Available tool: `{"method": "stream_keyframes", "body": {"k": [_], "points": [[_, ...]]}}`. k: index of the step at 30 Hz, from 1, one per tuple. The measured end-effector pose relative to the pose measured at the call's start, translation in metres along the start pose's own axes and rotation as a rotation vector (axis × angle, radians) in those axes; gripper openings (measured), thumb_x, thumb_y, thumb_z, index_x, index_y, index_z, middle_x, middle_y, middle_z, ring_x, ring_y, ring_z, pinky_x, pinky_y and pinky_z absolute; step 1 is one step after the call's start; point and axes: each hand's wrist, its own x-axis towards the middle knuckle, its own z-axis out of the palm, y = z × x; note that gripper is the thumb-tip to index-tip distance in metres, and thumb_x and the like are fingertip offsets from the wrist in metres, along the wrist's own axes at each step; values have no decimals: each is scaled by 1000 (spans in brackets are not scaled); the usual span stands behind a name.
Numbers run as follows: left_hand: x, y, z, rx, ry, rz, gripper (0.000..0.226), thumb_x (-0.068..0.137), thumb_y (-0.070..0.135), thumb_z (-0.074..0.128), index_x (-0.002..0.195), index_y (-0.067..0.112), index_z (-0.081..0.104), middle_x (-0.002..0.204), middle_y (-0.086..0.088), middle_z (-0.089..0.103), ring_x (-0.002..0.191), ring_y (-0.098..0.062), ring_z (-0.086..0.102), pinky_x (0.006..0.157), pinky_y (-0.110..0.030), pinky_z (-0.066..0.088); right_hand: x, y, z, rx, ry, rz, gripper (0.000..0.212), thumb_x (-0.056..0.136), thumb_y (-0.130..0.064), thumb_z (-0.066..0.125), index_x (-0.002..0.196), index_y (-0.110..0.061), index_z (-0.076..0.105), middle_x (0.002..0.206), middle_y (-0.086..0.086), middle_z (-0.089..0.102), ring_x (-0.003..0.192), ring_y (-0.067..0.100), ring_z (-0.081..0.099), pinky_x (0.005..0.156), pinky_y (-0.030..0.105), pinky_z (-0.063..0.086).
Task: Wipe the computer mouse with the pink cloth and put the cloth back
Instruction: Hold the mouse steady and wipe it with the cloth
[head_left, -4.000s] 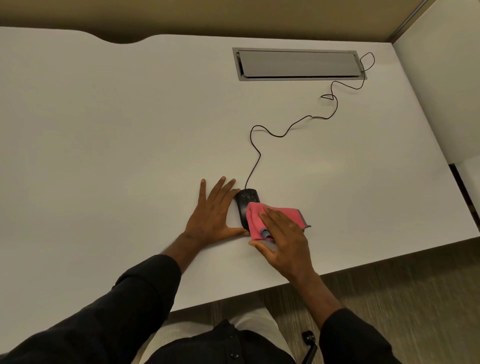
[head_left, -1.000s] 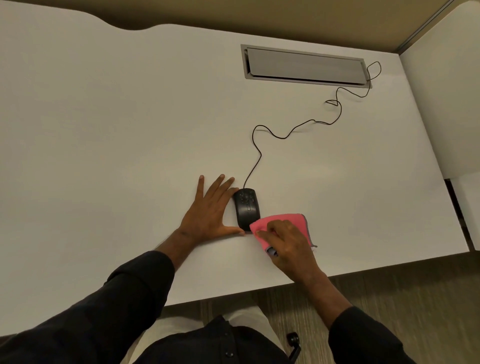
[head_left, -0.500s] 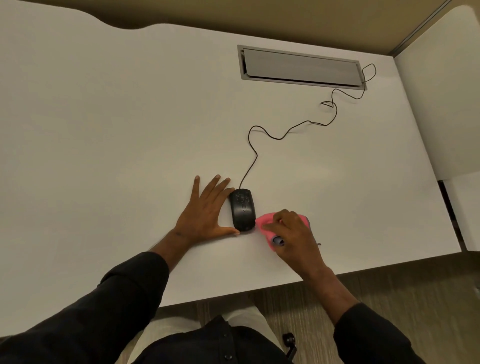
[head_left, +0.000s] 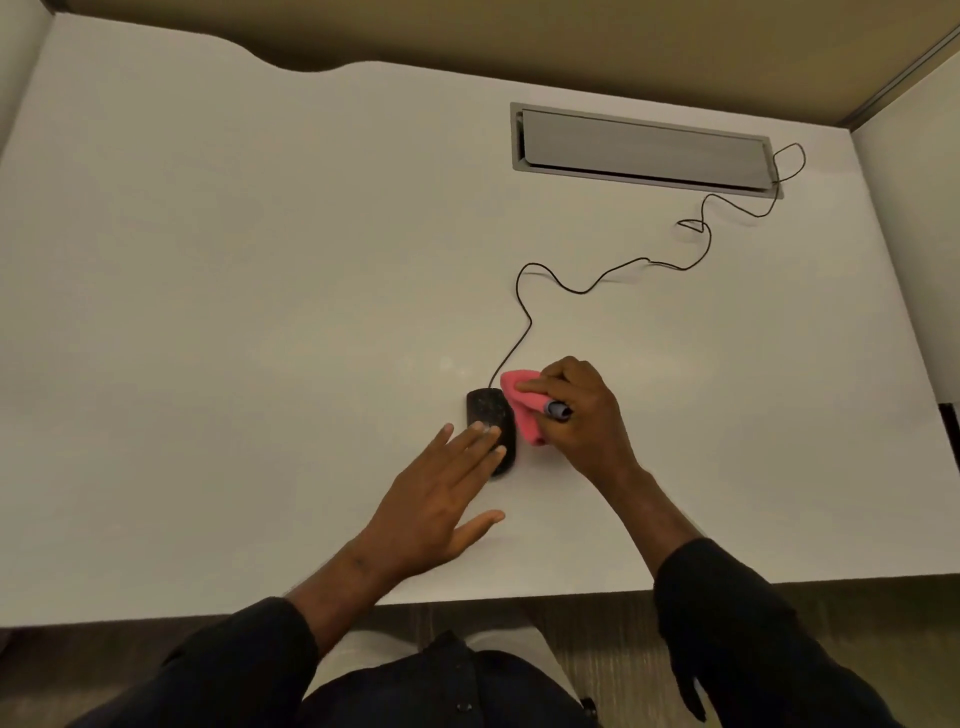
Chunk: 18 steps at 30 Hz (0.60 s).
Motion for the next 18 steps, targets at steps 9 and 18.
{"method": "stream_keyframes", "body": {"k": [9,18], "points": [[1,18,16,199,-182,-96,70,104,58,32,153,8,41,161,-14,36,152,-26,30,122,-52,29,3,18,16,-60,-193,-156,41,82,-19,77,122,-13,68,119,7,65,110,24,58,90,41,52],[-1,17,19,234,-198,-97,69,105,57,32,154,9,39,163,-13,33,152,-26,29,123,-53,28,-12,47,13,-29,-401,-296,68,90,-34,67,149,-16,39,157,2,35,147,17,26,119,40,24]]}}
